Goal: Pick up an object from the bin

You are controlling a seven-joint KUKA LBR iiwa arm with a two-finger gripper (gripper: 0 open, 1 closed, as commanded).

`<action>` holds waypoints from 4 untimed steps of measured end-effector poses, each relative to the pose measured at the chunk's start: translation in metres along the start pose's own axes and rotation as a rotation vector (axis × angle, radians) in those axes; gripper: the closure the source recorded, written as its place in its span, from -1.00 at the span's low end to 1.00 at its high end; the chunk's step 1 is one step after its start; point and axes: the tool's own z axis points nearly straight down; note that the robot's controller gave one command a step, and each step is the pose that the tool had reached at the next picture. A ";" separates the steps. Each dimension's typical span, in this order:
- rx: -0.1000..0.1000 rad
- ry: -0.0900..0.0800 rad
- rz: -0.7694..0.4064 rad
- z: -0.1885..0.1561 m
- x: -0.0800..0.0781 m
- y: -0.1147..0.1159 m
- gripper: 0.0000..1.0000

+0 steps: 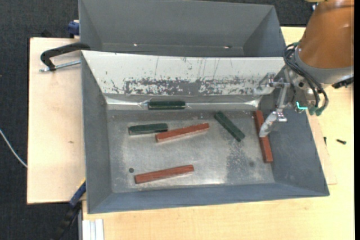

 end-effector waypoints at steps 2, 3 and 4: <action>0.000 -0.011 0.091 0.059 -0.020 0.022 -1.00; 0.000 -0.006 0.128 0.087 -0.027 0.032 -1.00; -0.001 -0.006 0.456 0.105 -0.028 0.043 -1.00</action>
Offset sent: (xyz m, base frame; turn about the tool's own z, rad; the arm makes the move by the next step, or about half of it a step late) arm 0.0413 0.0520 -0.1478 0.2092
